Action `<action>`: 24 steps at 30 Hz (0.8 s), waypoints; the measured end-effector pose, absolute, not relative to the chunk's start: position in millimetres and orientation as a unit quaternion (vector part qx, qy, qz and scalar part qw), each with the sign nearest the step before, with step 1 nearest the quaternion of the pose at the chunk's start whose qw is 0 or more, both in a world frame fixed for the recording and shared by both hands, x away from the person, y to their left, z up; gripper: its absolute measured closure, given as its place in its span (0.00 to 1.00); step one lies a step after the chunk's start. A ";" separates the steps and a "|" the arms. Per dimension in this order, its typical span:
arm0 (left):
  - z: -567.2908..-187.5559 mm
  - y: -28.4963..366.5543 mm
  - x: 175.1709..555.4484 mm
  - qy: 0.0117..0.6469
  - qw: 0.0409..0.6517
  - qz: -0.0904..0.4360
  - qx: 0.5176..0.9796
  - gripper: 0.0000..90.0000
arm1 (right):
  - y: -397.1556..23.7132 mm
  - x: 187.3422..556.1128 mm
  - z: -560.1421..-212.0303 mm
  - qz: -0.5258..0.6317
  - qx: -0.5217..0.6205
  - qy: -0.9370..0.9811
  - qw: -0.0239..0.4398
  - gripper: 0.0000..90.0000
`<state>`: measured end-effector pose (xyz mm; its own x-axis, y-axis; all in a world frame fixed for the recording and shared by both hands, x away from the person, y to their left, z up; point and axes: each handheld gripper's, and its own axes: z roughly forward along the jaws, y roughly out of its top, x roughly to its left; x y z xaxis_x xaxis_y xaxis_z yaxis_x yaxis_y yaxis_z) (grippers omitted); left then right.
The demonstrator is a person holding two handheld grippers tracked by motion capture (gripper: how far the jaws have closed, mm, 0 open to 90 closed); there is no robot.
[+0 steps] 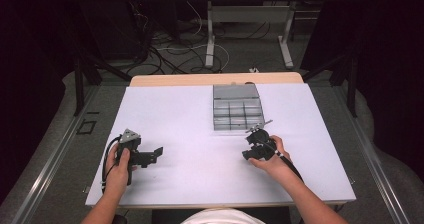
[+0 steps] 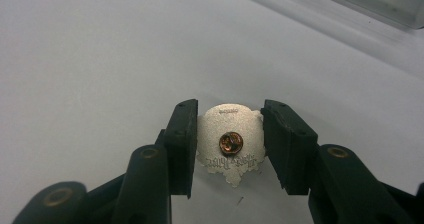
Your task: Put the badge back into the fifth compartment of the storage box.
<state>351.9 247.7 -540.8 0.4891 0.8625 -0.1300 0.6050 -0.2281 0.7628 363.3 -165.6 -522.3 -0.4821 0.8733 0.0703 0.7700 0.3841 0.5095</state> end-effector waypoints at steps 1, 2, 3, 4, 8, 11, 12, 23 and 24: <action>-540.7 248.0 352.0 0.477 0.395 0.164 0.768 0.02 | -165.8 363.5 -522.0 0.244 0.503 0.822 0.107 0.64; -540.7 248.0 352.0 0.477 0.394 0.164 0.768 0.02 | -167.4 364.0 -521.1 0.245 0.501 0.823 0.104 0.64; -540.9 247.6 351.9 0.479 0.395 0.163 0.767 0.02 | -168.5 364.4 -520.5 0.245 0.500 0.824 0.102 0.64; -540.8 247.8 352.0 0.477 0.394 0.164 0.768 0.02 | -169.3 365.0 -520.2 0.248 0.502 0.822 0.104 0.64; -541.0 247.7 352.0 0.479 0.396 0.163 0.767 0.02 | -174.0 367.5 -516.8 0.248 0.507 0.818 0.107 0.64; -541.1 247.5 352.0 0.482 0.397 0.161 0.764 0.02 | -177.4 370.1 -515.1 0.252 0.511 0.815 0.105 0.64; -541.2 247.5 351.9 0.482 0.397 0.162 0.764 0.02 | -177.6 370.9 -514.5 0.250 0.517 0.812 0.103 0.64; -541.4 247.6 352.2 0.482 0.397 0.162 0.764 0.02 | -181.2 381.2 -508.9 0.254 0.522 0.808 0.107 0.64; -541.4 247.7 352.2 0.482 0.397 0.162 0.764 0.02 | -182.8 382.2 -508.2 0.257 0.517 0.810 0.108 0.64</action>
